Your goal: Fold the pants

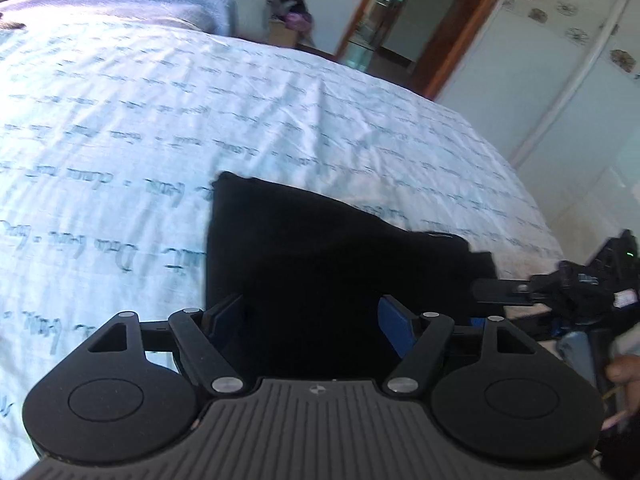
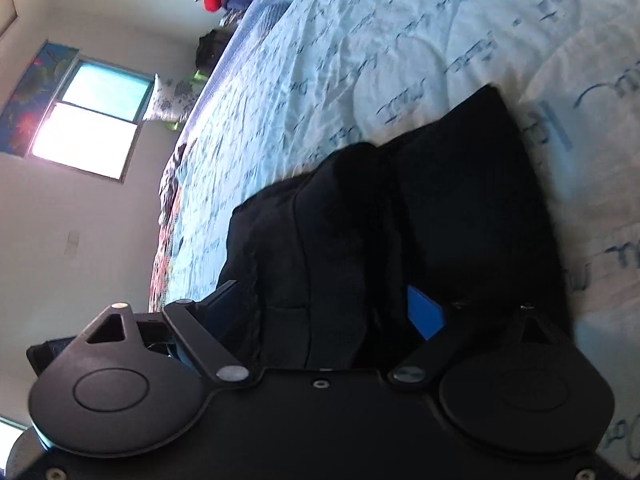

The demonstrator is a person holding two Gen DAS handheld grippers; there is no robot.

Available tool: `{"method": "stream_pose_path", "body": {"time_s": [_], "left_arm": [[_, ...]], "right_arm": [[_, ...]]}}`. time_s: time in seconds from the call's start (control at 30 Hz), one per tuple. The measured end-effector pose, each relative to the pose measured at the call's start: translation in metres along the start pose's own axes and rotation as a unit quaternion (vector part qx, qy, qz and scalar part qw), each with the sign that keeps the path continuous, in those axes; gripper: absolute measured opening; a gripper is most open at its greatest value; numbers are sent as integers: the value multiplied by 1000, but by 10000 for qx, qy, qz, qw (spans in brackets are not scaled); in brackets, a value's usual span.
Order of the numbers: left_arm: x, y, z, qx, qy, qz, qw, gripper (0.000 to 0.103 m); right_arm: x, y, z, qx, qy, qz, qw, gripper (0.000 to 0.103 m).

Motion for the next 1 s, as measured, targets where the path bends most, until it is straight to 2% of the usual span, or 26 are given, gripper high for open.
{"method": "stream_pose_path", "body": {"time_s": [0.07,0.1,0.17,0.2,0.23,0.37,0.5,0.63,0.73,0.83,0.93,0.97,1.0], "left_arm": [[1,1,4,84,-120,1,9999,75],[1,2,7,123,-163,-8,9998,75],[4,3,15,230,-189,-32,9996,75],[5,3,18,259,-197,-48,9995,76],[5,3,22,286,-217,-46,9993,78],[-12,1,32,456,-571,153,9972,86],[-23,0,33,425,-229,192,9986,86],[-6,5,24,287,-337,80,9990,86],[5,7,12,90,-437,-96,9990,89],[-5,5,1,24,-465,-77,9989,89],[-18,2,-12,-91,-127,-53,9999,85],[-17,3,-17,-259,167,-246,9992,85],[-14,3,-22,-407,479,-507,9967,85]], "right_arm": [[-7,1,2,13,-11,104,9999,84],[-7,-1,1,-16,-5,136,9999,78],[-7,1,-2,-151,4,189,9997,55],[-10,0,-1,-251,127,231,9993,33],[-10,-1,-2,-263,256,240,9990,20],[-15,-7,-2,-148,38,291,9995,20],[-10,-9,17,241,-249,13,9994,15],[24,-4,39,502,-28,-226,9985,13],[53,-2,21,410,-219,-397,9981,13],[58,-5,-26,-60,-443,-322,9985,14],[60,-14,-48,-498,-42,-555,9972,18],[65,-16,-46,-567,-62,-710,9958,23],[76,-20,-40,-497,-292,-1007,9932,27]]}}
Point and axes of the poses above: each gripper's, at about its wrist camera, not at the fingertips, and x roughly against the way its jaws point, z to its left, y to its top, the point moved 6 cm from there along -x, roughly the way its jaws point, and after that the axes turned 14 degrees about z, right-handed, at the moved point
